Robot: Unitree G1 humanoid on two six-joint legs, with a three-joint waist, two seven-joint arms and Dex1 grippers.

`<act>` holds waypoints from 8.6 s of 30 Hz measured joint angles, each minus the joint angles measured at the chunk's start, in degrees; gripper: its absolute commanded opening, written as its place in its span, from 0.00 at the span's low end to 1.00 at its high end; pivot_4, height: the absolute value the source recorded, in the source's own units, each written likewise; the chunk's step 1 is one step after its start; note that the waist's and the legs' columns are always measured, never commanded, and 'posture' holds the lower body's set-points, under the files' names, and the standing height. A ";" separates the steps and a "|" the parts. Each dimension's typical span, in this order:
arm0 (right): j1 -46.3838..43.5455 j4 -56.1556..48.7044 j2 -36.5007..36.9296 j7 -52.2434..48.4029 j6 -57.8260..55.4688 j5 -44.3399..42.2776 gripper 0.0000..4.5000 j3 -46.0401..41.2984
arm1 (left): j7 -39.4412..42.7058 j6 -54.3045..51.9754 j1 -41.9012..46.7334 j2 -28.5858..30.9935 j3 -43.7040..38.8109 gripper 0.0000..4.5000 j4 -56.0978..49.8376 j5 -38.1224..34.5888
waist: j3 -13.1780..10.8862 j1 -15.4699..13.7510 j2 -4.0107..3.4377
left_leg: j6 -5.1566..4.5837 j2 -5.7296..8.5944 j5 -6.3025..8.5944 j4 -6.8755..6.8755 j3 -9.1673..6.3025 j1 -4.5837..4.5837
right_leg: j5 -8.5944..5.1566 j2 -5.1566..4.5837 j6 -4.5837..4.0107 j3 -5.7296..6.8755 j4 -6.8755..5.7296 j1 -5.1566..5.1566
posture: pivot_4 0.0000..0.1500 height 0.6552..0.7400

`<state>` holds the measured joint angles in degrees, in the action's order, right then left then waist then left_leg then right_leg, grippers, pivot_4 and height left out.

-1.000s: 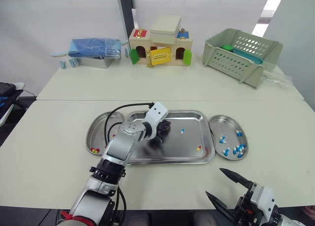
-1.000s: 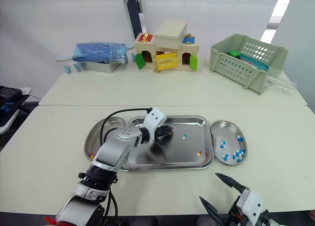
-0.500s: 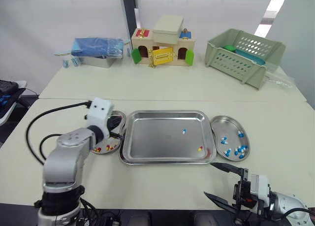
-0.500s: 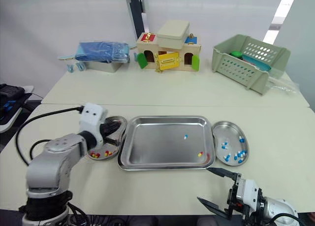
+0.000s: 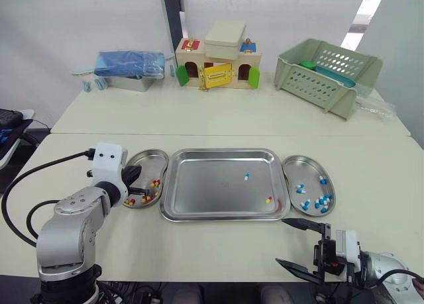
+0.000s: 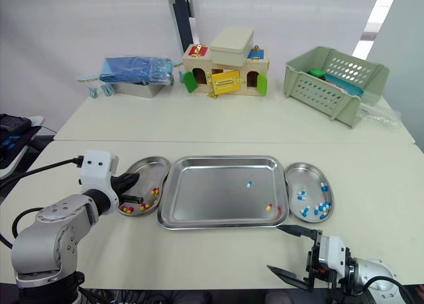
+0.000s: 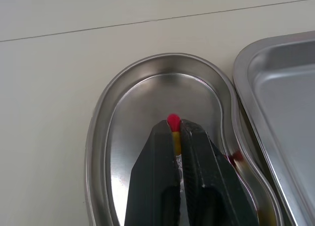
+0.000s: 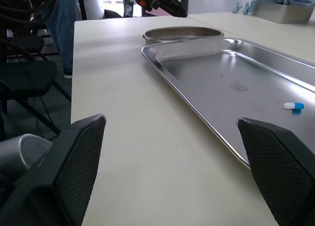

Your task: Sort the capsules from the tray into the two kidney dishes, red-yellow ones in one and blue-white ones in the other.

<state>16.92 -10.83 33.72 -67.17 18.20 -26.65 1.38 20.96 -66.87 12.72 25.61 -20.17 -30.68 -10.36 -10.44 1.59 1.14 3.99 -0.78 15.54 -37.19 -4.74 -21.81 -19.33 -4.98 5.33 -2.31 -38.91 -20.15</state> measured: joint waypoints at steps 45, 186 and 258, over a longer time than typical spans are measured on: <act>-7.34 -7.70 14.25 9.12 -23.94 -11.56 1.00 -16.85 | 31.75 25.58 -18.92 21.11 -18.77 1.00 11.50 -16.47 | -0.01 0.34 -0.01 | -0.01 -0.02 0.01 0.11 0.13 0.01 | 0.00 0.00 -0.02 -0.08 0.04 -0.06 | 1.00 1.00; -27.41 -8.39 14.19 10.92 -52.35 8.47 0.16 -5.93 | 46.33 104.55 -43.51 1.18 18.78 1.00 20.12 -22.01 | 0.04 0.35 -0.16 | -0.07 -0.01 0.05 0.19 0.12 -0.08 | 0.03 0.01 0.04 -0.04 0.32 -0.06 | 1.00 1.00; -29.71 36.13 23.40 -5.22 -25.93 9.67 1.00 -15.81 | 34.78 65.28 -30.92 29.14 -24.44 1.00 47.78 -18.70 | -0.09 1.40 -0.20 | -0.07 -0.06 0.04 0.23 0.19 -0.01 | 0.01 0.04 0.00 -0.08 0.19 -0.12 | 1.00 1.00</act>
<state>-12.79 25.29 57.11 -72.39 -7.73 -16.98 -14.43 55.74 -1.59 -18.20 54.75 -44.61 17.10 -29.06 -10.53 2.98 0.94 3.92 -0.85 15.58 -36.95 -4.55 -21.82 -19.32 -4.94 5.33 -2.39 -38.72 -20.27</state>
